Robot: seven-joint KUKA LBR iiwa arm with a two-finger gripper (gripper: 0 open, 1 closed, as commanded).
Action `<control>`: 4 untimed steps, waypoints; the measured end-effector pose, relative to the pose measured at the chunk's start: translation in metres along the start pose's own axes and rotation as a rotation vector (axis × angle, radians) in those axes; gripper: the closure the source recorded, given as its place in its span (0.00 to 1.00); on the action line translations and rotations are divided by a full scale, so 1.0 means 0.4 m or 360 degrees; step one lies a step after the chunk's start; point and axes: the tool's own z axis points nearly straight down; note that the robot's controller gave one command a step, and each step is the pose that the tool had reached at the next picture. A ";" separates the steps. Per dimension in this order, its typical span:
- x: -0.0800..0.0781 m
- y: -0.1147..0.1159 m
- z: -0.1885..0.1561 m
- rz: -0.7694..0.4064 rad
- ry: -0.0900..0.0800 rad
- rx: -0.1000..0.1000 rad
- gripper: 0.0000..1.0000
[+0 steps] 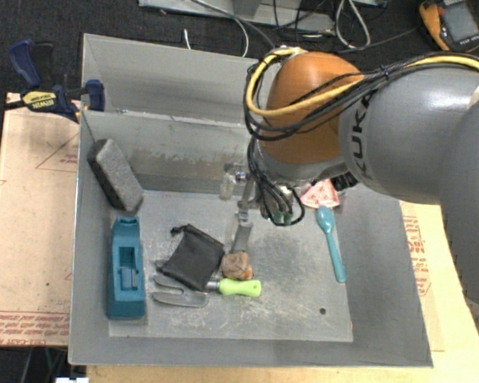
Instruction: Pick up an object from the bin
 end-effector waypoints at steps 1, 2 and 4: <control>-0.005 -0.002 -0.011 0.0004 -0.0012 -0.0001 1.00; -0.005 -0.002 -0.011 0.0005 -0.0012 -0.0001 1.00; 0.107 0.141 0.042 0.0169 -0.0017 -0.0002 1.00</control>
Offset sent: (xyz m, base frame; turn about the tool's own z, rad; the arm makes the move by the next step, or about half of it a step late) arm 0.0000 0.0000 0.0000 0.0000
